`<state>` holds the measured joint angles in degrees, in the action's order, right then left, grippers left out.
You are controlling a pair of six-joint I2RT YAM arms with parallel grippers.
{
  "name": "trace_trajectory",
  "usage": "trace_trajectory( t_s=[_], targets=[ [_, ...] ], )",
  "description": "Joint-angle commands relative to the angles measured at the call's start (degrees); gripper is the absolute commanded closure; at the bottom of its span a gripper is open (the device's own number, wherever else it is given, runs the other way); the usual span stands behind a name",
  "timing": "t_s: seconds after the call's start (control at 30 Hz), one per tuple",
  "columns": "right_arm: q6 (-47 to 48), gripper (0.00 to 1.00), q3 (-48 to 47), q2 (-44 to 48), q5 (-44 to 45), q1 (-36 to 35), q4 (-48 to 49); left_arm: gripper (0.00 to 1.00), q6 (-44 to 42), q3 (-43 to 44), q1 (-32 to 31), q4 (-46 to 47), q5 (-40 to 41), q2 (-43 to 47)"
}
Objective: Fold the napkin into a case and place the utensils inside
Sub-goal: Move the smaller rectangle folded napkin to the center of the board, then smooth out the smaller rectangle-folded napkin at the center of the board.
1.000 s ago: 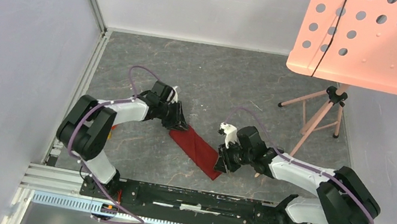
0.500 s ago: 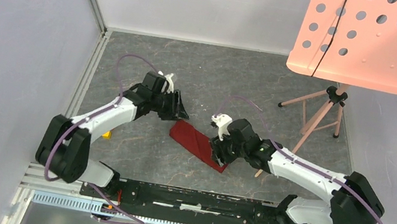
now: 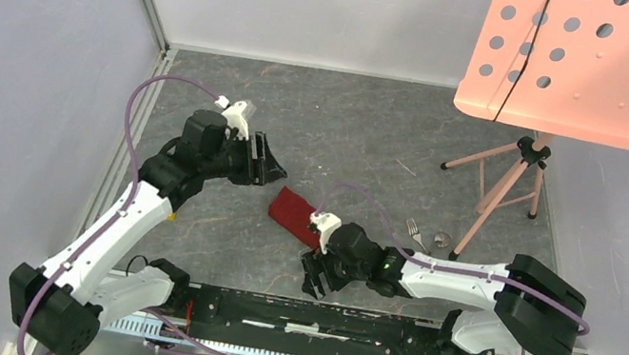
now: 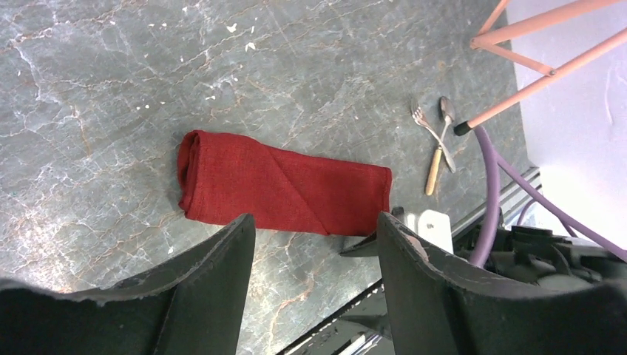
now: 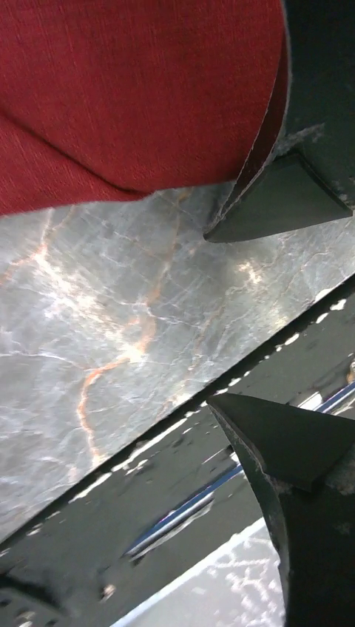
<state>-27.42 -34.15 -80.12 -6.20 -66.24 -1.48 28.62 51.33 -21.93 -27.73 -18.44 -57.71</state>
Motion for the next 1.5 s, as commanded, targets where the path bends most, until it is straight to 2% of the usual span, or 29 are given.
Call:
trace_trajectory(
  t_s=[0.0, 0.2, 0.33, 0.47, 0.6, 0.73, 0.77, 0.83, 0.97, 1.07, 1.2, 1.3, 1.47],
  targets=[
    [-5.1, 0.18, 3.2, 0.9, 5.8, 2.5, 7.9, 0.31, -1.5, -1.4, 0.2, -1.5, -3.0, 4.0],
    [-5.3, 0.17, 8.0, 3.1, 8.2, 10.0, 10.0, 0.31, -0.5, -3.5, 0.2, -2.2, -5.0, 8.1],
    [-1.4, 0.17, 7.4, 2.7, 8.6, 18.0, 9.2, 0.3, 0.7, -4.3, 0.2, -2.3, -6.3, 10.7],
    [7.7, 0.14, 1.0, -1.5, 11.5, 26.9, 7.1, 0.3, 1.0, -4.8, 0.2, -2.7, -6.3, 12.1],
    [13.4, 0.12, -12.3, -11.6, 5.5, 37.5, 6.2, 0.29, 1.2, -6.0, 0.1, -1.3, -7.5, 10.5],
    [16.0, 0.11, -23.0, -17.7, -0.8, 41.9, -0.2, 0.28, 3.5, -7.8, 0.0, 4.1, -11.6, 4.8],
    [16.3, 0.12, -24.5, -18.4, -1.8, 42.5, -2.6, 0.23, 4.4, -8.6, 0.0, 6.6, -13.1, 3.1],
    [15.2, 0.12, -22.4, -16.9, -3.5, 42.6, -3.6, 0.22, 6.3, -9.9, -0.1, 11.3, -13.9, -0.1],
    [11.7, 0.11, -12.2, -10.9, -7.7, 43.0, 3.2, 0.21, 8.1, -10.6, -0.7, 19.0, -13.4, -7.5],
    [9.6, 0.11, -8.4, -9.0, -12.6, 43.7, 8.2, 0.27, 10.0, -9.0, -1.8, 24.6, -15.1, -15.4],
    [5.4, 0.12, -8.9, -10.4, -19.8, 46.0, 14.6, 0.48, 17.5, -7.3, -2.5, 38.3, -21.5, -25.6],
    [0.3, 0.12, -10.6, -12.9, -26.0, 48.0, 21.3, 0.63, 20.5, -5.2, -3.2, 43.8, -23.0, -31.0],
    [-10.6, 0.11, -15.8, -19.0, -35.0, 48.3, 34.7, 0.72, 21.9, -3.4, -4.0, 48.4, -25.2, -38.9]
  ],
)
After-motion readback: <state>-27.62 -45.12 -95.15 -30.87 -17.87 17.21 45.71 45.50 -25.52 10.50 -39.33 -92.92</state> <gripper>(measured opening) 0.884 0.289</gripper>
